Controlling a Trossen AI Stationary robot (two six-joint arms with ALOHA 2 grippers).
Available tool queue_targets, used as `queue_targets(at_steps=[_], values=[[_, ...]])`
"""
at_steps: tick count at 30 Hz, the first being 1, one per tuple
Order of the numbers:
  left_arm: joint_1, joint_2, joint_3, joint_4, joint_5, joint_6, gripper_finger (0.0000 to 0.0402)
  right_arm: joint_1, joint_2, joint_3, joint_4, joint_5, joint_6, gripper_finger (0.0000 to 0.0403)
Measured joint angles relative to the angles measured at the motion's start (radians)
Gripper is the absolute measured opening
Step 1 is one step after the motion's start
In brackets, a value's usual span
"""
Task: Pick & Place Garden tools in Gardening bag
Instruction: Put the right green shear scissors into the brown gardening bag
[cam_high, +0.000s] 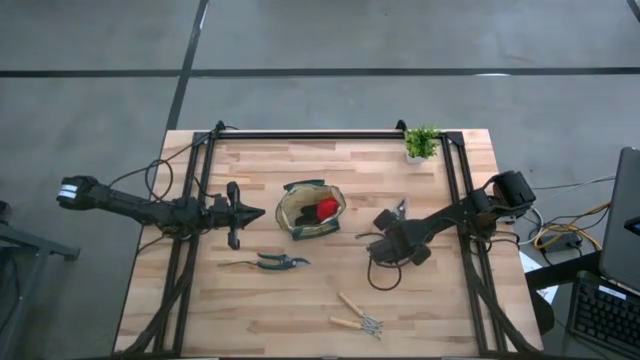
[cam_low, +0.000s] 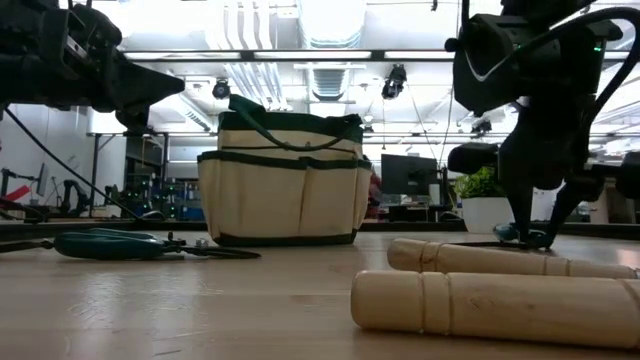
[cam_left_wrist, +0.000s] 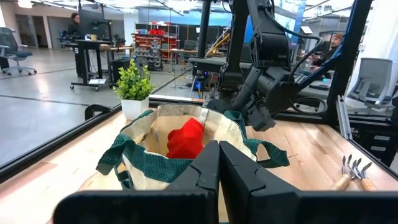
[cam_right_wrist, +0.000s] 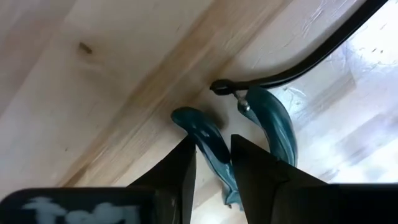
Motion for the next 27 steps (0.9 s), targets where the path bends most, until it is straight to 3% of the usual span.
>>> queue_targets(at_steps=[12,21,27], values=[[0.0,0.0,0.0,-0.002,0.0,0.0,0.0012,-0.008,-0.002,-0.003,0.047,-0.006,0.193,0.0037],[0.0,0.0,0.0,-0.008,0.0,0.0,0.0012,-0.007,-0.011,0.063,0.093,-0.009,0.348,0.0036],[0.0,0.0,0.0,-0.008,0.0,0.0,0.0012,-0.007,-0.088,0.093,0.106,0.071,0.377,0.0036]])
